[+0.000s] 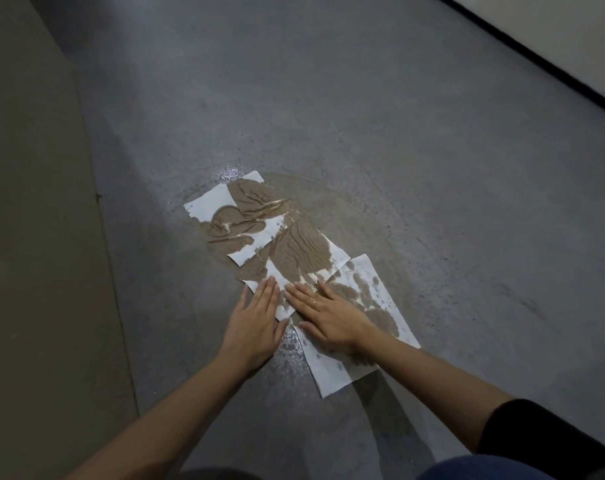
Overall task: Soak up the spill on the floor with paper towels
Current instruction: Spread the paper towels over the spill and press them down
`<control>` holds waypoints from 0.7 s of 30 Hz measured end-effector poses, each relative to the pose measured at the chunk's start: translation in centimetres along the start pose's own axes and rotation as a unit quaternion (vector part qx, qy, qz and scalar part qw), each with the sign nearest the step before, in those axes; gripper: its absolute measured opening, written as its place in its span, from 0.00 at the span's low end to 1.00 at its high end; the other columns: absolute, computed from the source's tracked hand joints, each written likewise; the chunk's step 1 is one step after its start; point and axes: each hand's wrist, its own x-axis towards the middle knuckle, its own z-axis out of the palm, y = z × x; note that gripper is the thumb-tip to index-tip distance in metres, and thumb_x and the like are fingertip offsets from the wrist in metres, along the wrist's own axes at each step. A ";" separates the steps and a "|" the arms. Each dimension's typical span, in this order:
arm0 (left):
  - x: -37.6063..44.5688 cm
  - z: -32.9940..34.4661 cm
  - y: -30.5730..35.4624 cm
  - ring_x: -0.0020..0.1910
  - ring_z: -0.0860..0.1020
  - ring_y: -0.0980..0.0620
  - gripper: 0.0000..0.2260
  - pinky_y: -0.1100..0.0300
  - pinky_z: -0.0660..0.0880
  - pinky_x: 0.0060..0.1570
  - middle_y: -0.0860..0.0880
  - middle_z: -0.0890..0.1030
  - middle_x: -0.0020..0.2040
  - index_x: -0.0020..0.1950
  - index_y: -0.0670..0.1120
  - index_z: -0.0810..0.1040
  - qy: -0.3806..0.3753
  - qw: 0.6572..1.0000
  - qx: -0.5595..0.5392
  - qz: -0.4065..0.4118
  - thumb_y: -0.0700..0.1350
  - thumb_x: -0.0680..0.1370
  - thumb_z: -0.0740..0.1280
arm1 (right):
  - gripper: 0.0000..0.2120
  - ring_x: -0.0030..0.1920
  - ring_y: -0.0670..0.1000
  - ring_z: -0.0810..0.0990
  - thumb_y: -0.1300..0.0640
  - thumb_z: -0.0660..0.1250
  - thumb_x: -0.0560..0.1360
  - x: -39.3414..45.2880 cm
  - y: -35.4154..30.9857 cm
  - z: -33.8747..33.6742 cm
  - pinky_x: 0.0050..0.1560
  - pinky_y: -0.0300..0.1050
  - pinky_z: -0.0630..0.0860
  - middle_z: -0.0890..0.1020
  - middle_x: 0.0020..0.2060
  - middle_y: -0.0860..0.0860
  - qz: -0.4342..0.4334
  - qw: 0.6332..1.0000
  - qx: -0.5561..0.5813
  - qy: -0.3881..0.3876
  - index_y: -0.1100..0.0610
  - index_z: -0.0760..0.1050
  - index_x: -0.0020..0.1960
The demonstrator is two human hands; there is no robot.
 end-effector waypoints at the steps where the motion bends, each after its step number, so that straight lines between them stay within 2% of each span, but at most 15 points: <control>1: 0.2 -0.1 -0.1 0.76 0.58 0.48 0.30 0.47 0.52 0.75 0.42 0.62 0.76 0.75 0.40 0.62 0.004 1.000 0.000 -0.006 0.58 0.80 0.46 | 0.29 0.78 0.48 0.43 0.43 0.40 0.82 0.0 0.1 -0.1 0.75 0.52 0.34 0.46 0.78 0.50 0.007 1.000 -0.004 0.002 0.55 0.43 0.79; 6: 0.4 0.1 -0.5 0.78 0.46 0.48 0.33 0.47 0.43 0.76 0.44 0.47 0.78 0.78 0.41 0.49 -0.003 1.000 -0.010 0.004 0.61 0.80 0.45 | 0.28 0.78 0.48 0.42 0.44 0.42 0.83 -0.3 0.2 0.1 0.77 0.55 0.38 0.45 0.78 0.50 0.023 0.999 -0.020 0.008 0.55 0.44 0.79; 9: 0.9 -0.5 -0.2 0.78 0.51 0.47 0.32 0.47 0.44 0.73 0.42 0.54 0.78 0.77 0.39 0.56 0.017 1.000 0.001 -0.002 0.59 0.80 0.46 | 0.28 0.78 0.47 0.40 0.45 0.42 0.83 0.0 0.1 -0.4 0.76 0.53 0.36 0.44 0.78 0.50 0.040 0.998 -0.031 0.022 0.55 0.43 0.79; 13: 1.7 -1.0 0.1 0.78 0.46 0.49 0.35 0.47 0.39 0.75 0.43 0.48 0.79 0.78 0.40 0.50 -0.012 0.999 0.013 0.033 0.58 0.77 0.34 | 0.28 0.78 0.48 0.43 0.46 0.44 0.83 0.4 -0.2 -0.5 0.76 0.52 0.35 0.46 0.78 0.52 0.043 0.999 -0.030 0.008 0.57 0.45 0.79; 15: 2.2 -1.4 0.0 0.78 0.47 0.48 0.35 0.46 0.38 0.75 0.42 0.51 0.79 0.78 0.39 0.51 0.006 0.999 0.018 0.027 0.57 0.76 0.32 | 0.28 0.78 0.50 0.44 0.46 0.42 0.82 0.5 0.0 -0.5 0.76 0.52 0.36 0.46 0.78 0.53 0.068 0.997 -0.027 0.021 0.57 0.45 0.79; 18: 2.5 -1.3 -0.3 0.78 0.44 0.49 0.37 0.46 0.38 0.75 0.43 0.47 0.79 0.78 0.40 0.48 -0.001 1.000 0.014 0.020 0.59 0.75 0.30 | 0.29 0.78 0.50 0.43 0.45 0.41 0.82 0.2 0.2 -0.2 0.77 0.55 0.41 0.45 0.78 0.53 0.095 0.995 -0.022 0.012 0.58 0.43 0.79; 21: 3.0 -1.2 -0.6 0.78 0.45 0.49 0.38 0.45 0.40 0.75 0.44 0.48 0.79 0.78 0.41 0.49 -0.009 1.000 0.012 0.009 0.59 0.75 0.29 | 0.29 0.78 0.49 0.41 0.45 0.42 0.82 -0.3 0.4 -0.1 0.77 0.53 0.40 0.44 0.78 0.52 0.103 0.994 -0.019 0.030 0.57 0.43 0.79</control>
